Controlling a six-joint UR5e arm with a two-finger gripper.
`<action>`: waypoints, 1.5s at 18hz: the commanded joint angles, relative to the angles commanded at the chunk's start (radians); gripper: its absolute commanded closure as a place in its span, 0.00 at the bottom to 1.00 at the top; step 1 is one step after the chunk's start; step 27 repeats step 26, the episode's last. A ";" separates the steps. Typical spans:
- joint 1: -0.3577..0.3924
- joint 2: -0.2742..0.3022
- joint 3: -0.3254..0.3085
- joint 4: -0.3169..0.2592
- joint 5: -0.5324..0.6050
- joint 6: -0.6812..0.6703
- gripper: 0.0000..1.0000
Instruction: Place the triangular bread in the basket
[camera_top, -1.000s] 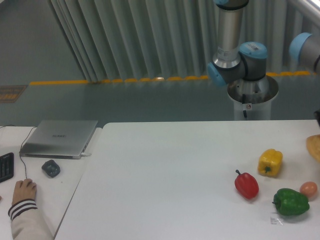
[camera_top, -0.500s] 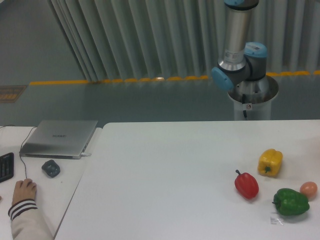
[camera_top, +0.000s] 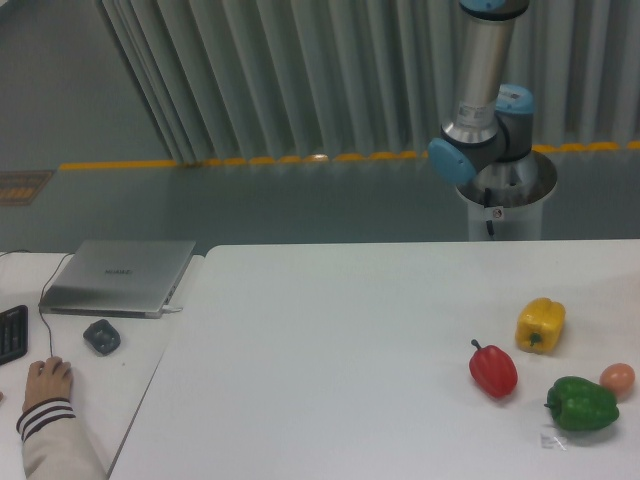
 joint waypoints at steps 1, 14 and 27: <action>-0.015 0.003 -0.006 -0.002 -0.012 -0.009 0.00; -0.305 0.037 -0.011 -0.005 -0.029 -0.179 0.00; -0.365 0.014 -0.023 0.006 -0.003 -0.206 0.00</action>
